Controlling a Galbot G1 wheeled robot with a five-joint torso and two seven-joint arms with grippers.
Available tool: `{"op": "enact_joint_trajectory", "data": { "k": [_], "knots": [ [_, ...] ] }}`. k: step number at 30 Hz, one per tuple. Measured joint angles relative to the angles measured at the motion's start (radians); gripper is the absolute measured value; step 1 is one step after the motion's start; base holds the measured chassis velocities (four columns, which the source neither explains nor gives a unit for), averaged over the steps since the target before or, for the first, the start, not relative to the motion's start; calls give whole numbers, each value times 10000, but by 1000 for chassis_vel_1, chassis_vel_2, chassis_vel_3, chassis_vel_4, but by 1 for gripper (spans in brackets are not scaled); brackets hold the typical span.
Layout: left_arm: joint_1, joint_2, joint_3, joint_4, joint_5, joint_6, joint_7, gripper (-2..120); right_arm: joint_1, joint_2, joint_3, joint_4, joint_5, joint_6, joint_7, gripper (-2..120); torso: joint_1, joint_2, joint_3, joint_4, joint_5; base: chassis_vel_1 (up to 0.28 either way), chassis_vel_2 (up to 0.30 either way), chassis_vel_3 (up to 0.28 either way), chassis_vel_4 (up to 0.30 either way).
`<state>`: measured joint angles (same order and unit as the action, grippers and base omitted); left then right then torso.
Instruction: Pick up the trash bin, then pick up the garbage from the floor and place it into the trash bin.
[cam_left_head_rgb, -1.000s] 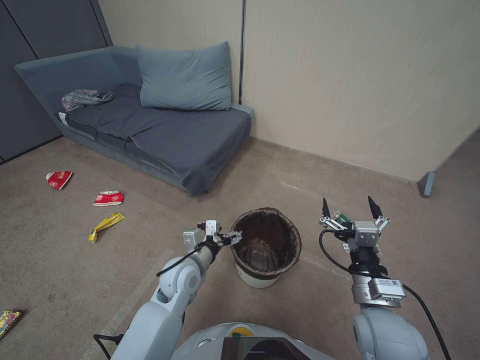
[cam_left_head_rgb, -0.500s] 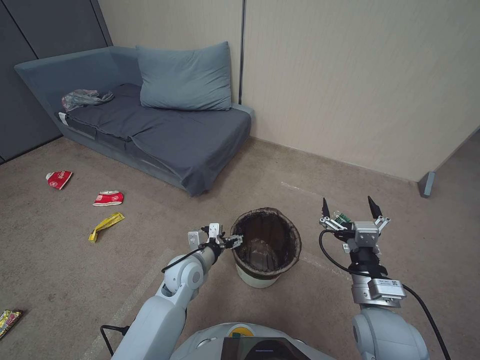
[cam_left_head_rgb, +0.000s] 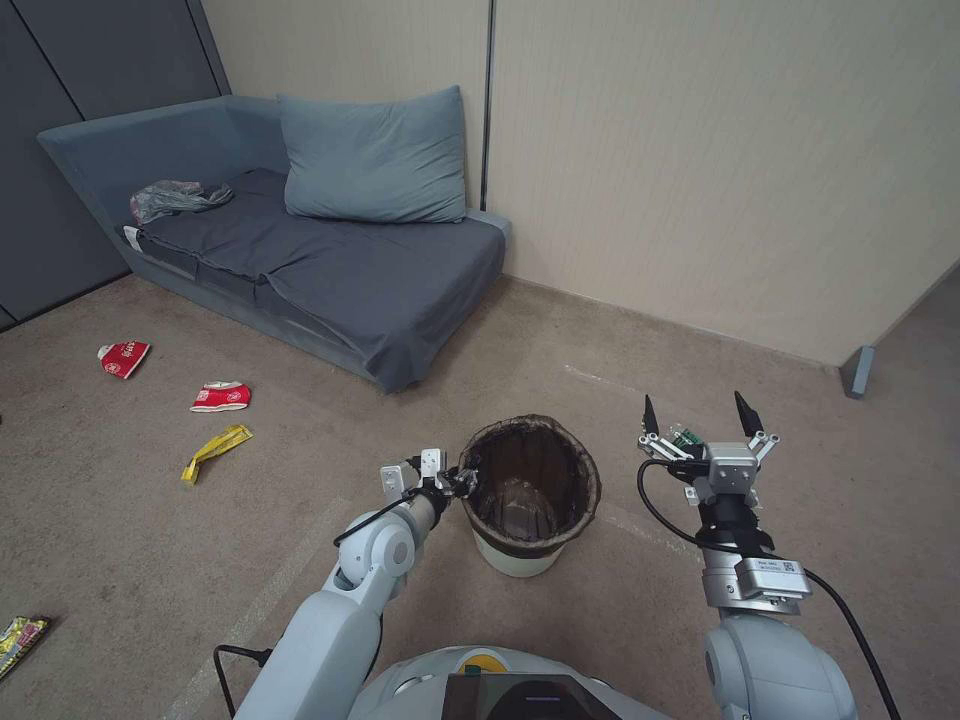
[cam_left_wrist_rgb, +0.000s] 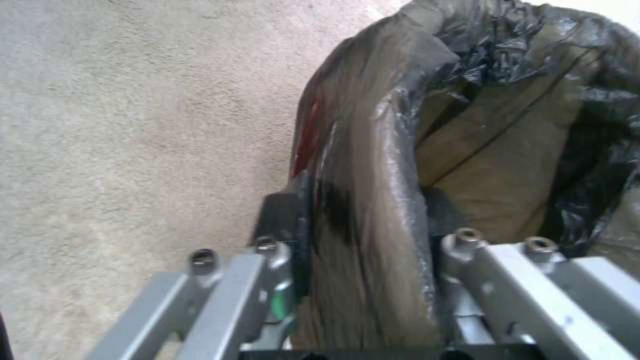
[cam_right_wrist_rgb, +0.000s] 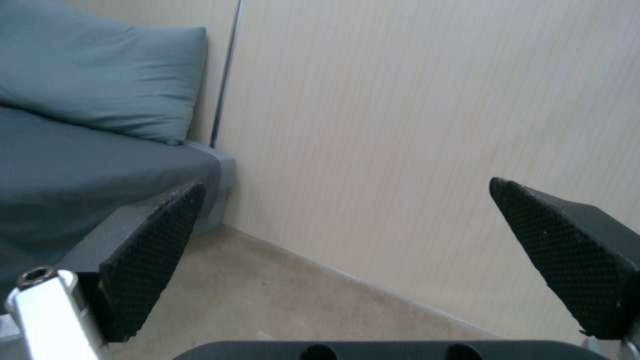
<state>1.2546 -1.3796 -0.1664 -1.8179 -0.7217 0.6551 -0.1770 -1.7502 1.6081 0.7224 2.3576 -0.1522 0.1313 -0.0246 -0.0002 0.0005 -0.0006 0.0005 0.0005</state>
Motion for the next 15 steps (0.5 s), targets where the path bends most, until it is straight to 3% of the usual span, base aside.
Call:
{"op": "enact_joint_trajectory", "data": {
  "k": [6,15],
  "knots": [
    [6,-53,79,24,5,46,-65,9,-2,0,-14,0,-6,8,-5,100,0,1,0,0,1,0,0,0,0],
    [141,-145,131,54,25,105,-157,9,-18,0,-64,2,-31,54,-42,100,-1,1,0,-3,-2,0,0,0,0]
  ]
}}
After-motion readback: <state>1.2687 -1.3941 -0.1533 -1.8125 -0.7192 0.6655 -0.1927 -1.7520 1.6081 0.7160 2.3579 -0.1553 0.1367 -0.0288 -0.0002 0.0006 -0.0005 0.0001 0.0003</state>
